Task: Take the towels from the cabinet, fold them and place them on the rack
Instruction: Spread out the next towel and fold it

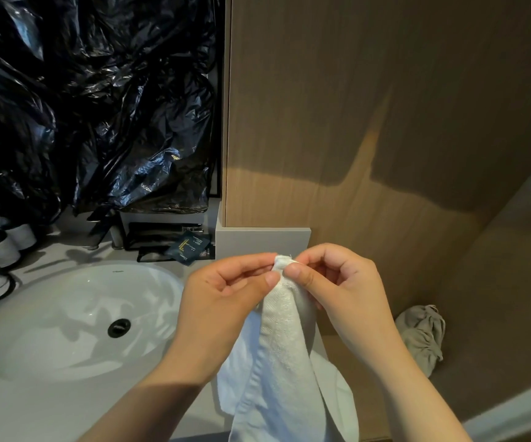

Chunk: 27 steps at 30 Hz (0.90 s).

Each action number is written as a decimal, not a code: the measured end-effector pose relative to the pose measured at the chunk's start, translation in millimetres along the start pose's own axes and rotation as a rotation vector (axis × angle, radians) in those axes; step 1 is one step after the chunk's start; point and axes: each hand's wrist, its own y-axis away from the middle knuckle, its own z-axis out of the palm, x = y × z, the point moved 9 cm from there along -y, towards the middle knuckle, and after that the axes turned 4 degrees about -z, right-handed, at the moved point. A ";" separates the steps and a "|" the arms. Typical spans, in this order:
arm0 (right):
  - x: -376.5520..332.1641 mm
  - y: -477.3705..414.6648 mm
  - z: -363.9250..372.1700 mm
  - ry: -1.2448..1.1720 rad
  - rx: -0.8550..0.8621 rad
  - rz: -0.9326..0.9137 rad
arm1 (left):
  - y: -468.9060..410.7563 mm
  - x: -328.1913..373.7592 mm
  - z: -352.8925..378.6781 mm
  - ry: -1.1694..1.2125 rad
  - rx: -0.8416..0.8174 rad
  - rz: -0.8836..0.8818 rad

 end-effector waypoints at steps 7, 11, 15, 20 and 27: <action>0.5 -20.9 5.0 -0.039 -0.265 -0.043 | -19.2 22.7 -5.7 -0.065 0.030 0.048; -5.6 -37.0 3.6 -0.027 -0.330 -0.089 | -43.5 64.6 -4.5 -0.257 0.029 0.168; 0.9 -44.4 4.8 0.104 -0.343 -0.105 | -61.0 85.5 -5.2 -0.396 0.071 0.223; 40.8 -34.1 7.1 0.275 -0.400 -0.044 | -76.8 92.9 -24.6 -0.497 0.223 0.278; 79.9 -28.6 -13.7 0.430 -0.328 -0.028 | -89.9 96.5 -44.1 -0.500 0.354 0.346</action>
